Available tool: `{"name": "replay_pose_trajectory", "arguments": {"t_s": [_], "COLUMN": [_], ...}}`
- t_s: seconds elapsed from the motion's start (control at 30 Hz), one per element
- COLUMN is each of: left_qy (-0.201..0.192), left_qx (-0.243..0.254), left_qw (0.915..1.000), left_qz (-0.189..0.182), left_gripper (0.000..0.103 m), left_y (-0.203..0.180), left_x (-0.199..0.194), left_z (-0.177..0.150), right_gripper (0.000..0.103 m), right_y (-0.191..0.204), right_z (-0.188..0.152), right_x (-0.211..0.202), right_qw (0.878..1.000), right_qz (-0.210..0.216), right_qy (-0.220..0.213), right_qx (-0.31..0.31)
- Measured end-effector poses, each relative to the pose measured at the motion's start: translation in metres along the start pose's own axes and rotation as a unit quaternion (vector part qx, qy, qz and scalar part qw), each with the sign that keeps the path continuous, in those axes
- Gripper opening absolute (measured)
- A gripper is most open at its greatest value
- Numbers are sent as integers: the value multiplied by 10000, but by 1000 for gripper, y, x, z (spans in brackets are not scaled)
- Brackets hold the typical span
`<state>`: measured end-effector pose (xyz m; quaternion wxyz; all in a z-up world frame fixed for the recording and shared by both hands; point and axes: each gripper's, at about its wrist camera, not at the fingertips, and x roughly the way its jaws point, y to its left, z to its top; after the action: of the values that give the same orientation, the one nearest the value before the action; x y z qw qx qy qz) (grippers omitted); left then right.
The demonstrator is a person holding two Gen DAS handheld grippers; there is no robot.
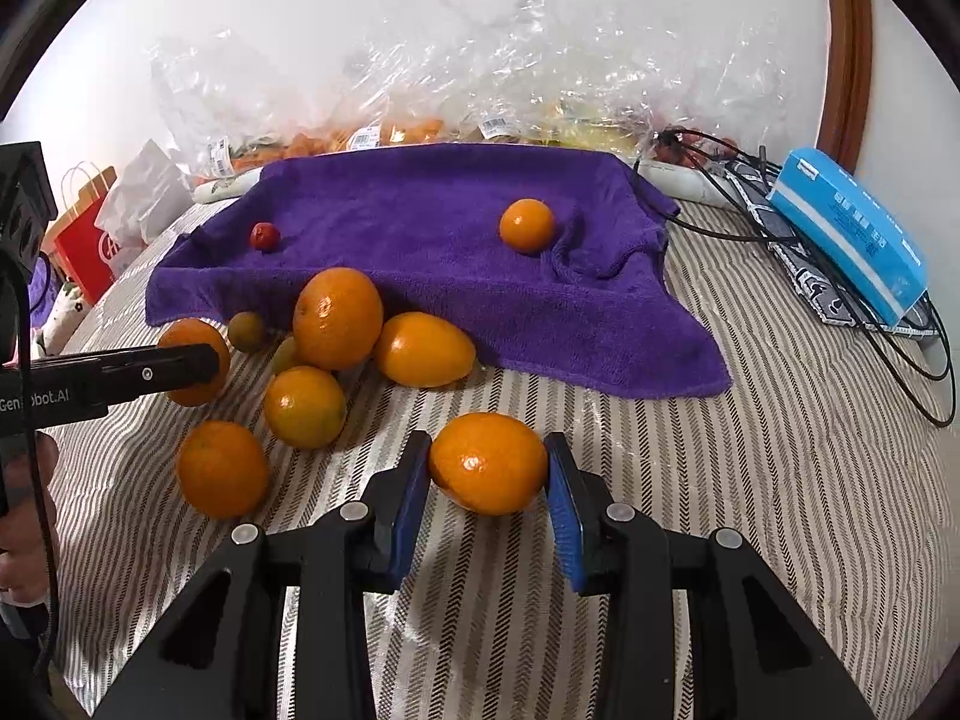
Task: Organize fruits
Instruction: 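Grasp another small orange with the right tool while the left tool grasps a large orange, then lift and carry both held oranges over the purple towel with both tools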
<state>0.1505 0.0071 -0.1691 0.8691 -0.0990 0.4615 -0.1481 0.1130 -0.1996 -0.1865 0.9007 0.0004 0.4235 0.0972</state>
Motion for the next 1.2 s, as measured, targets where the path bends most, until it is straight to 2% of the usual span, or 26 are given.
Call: {"name": "replay_pose_trajectory", "arguments": {"t_s": [0.13, 0.4, 0.67, 1.2], "left_qy": [65, -5, -93, -573], "left_qx": [-99, 187, 42, -206], "left_qw": [9999, 9996, 9999, 9981], "left_qz": [-50, 206, 35, 44], "left_gripper": [41, 41, 41, 41], "left_y": [3, -11, -4, 9], "left_x": [3, 12, -2, -45], "left_z": [-1, 0, 2, 45], "right_gripper": [37, 37, 37, 37], "right_y": [1, -3, -16, -14], "right_z": [-2, -3, 5, 64], "right_x": [0, -4, -16, -31], "right_qw": [10000, 10000, 9998, 9978], "right_qz": [1, -62, -50, 10], "right_qy": [66, 68, -85, -647], "right_qx": [5, -10, 190, 133]}}
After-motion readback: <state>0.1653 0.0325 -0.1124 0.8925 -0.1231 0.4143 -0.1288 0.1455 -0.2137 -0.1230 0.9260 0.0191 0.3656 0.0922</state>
